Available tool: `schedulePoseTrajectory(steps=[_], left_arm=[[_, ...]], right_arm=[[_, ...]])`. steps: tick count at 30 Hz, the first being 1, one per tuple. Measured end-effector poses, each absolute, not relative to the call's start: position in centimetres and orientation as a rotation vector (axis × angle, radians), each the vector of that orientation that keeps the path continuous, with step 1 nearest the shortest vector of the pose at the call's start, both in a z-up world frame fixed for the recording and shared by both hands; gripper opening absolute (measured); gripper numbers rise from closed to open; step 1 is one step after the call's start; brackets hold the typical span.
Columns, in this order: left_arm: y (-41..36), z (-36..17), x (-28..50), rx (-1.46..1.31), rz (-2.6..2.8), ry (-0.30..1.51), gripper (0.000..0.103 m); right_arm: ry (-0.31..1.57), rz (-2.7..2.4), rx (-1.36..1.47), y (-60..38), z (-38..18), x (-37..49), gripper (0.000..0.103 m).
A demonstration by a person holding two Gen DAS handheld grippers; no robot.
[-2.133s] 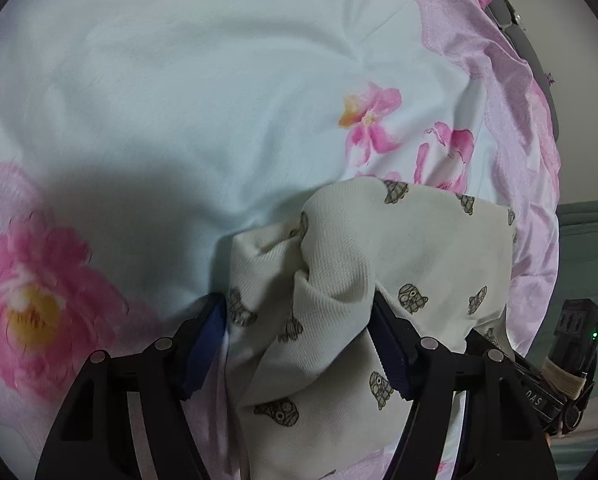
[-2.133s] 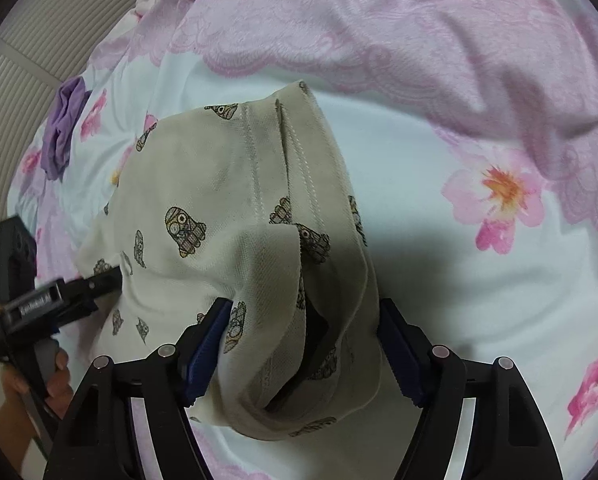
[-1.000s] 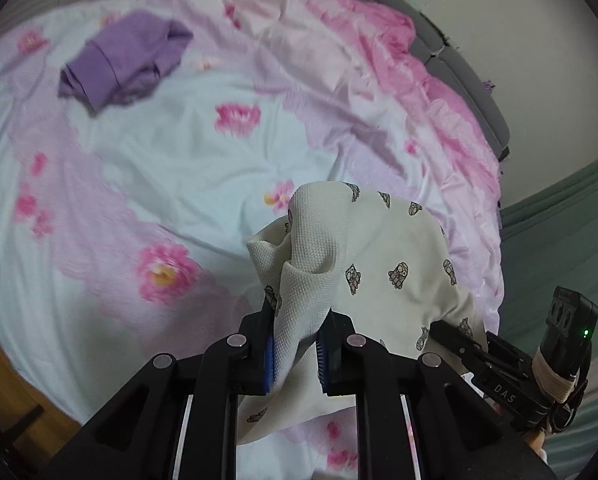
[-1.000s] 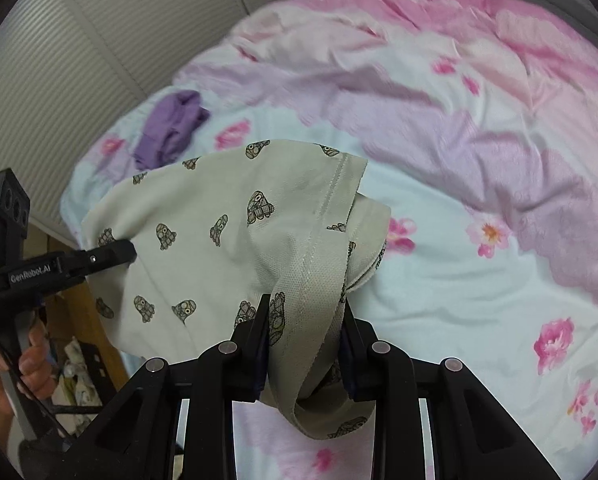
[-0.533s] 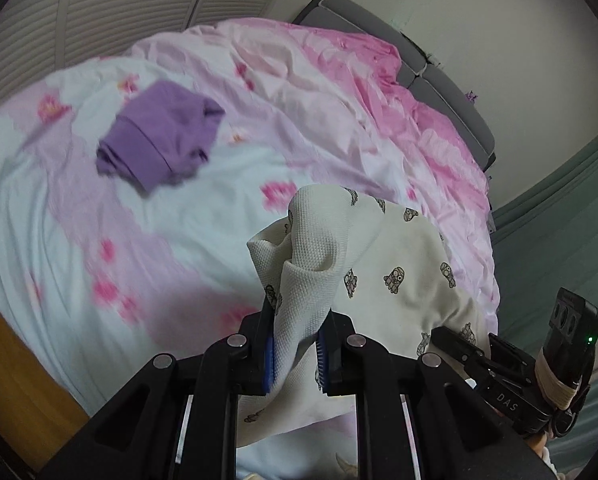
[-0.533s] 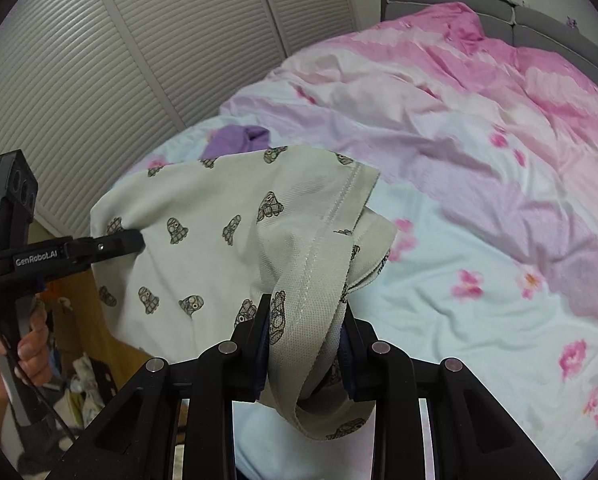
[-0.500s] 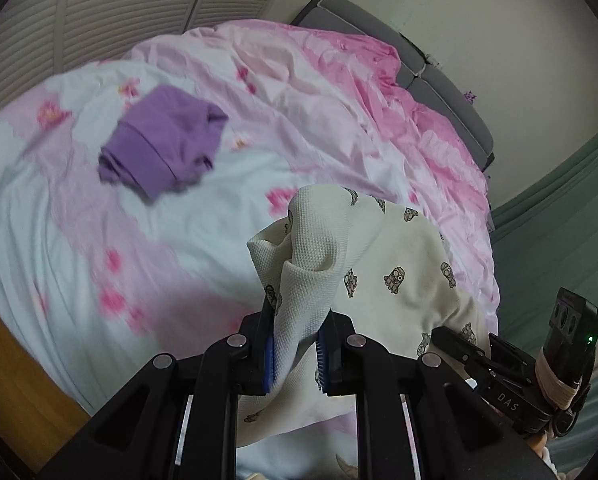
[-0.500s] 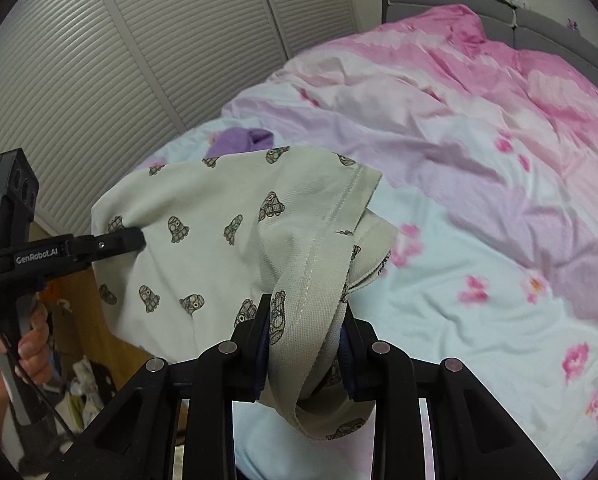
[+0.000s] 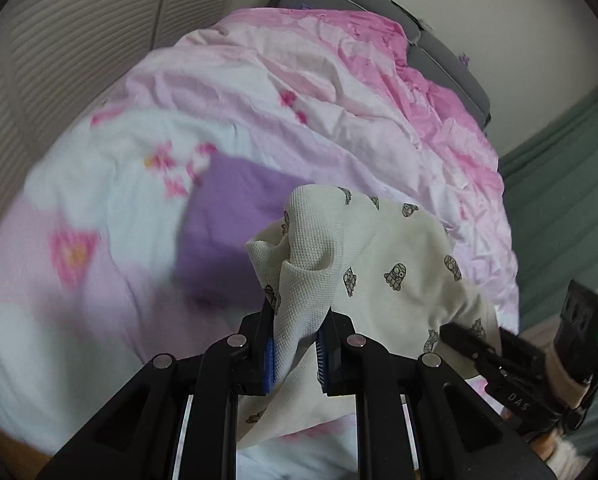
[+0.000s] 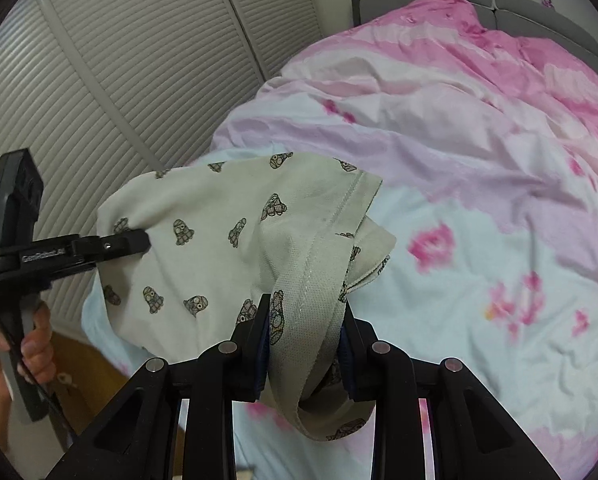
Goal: Fold small clothes
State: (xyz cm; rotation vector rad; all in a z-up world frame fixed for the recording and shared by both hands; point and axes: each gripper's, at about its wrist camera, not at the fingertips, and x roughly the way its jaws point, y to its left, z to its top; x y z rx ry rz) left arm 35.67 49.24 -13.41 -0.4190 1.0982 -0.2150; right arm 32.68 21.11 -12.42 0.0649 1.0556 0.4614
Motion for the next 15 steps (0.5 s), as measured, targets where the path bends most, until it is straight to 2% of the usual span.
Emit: schedulePoseTrajectory(steps=[8,14,15], left_arm=[[53.6,-16.7,45.1,-0.389,-0.260,1.124,0.017],[54.0,-21.7,49.1,-0.379,-0.237,1.206,0.018],[54.1,-22.6,49.6,-0.384,-0.225,1.222,0.018]], right_arm=[[1.068,0.433,-0.069,29.6,-14.2,39.6,0.030],[1.142,0.367,-0.098,30.8,-17.9,44.2,0.031],[1.158,0.359,-0.097,30.7,-18.6,44.6,0.034]])
